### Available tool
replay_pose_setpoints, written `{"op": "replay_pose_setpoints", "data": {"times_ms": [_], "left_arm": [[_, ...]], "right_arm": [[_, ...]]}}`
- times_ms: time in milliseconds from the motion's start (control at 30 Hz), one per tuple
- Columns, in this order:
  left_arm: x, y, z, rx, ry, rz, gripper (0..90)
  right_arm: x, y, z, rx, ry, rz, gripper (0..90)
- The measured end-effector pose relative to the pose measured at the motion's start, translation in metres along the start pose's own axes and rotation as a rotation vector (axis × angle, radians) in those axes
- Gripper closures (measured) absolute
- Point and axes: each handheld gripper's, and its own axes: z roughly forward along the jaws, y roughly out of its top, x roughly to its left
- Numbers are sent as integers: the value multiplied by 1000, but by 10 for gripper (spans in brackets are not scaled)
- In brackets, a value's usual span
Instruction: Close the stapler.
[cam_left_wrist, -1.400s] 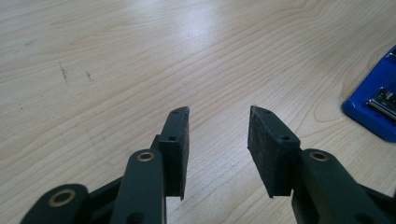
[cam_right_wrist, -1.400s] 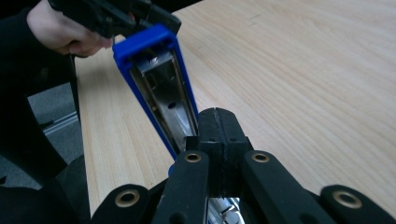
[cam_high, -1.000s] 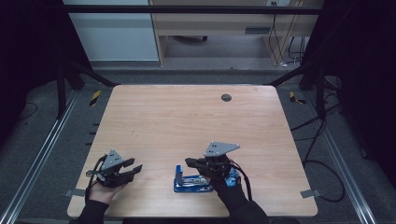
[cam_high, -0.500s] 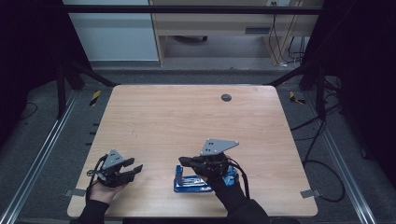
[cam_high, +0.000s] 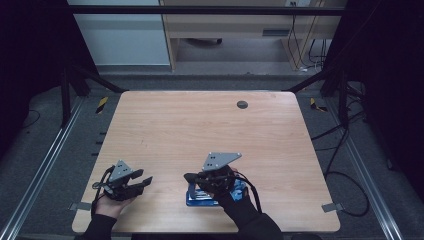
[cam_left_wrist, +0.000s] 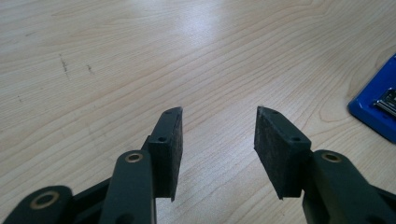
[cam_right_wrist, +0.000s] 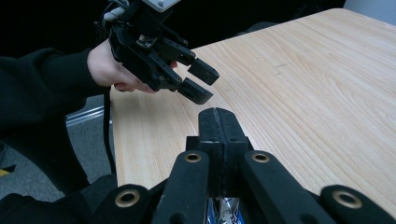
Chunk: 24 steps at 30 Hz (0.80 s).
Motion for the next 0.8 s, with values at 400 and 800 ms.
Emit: {"op": "replay_pose_setpoints", "data": {"times_ms": [400,800], "left_arm": [[0,0,-2,-4,-1,5,519],[0,0,-2,-7,-3,1,517]], "right_arm": [[-8,-19,-15,34,-48,27,900],[-22,-44,-32,59,-91,84,900]]}}
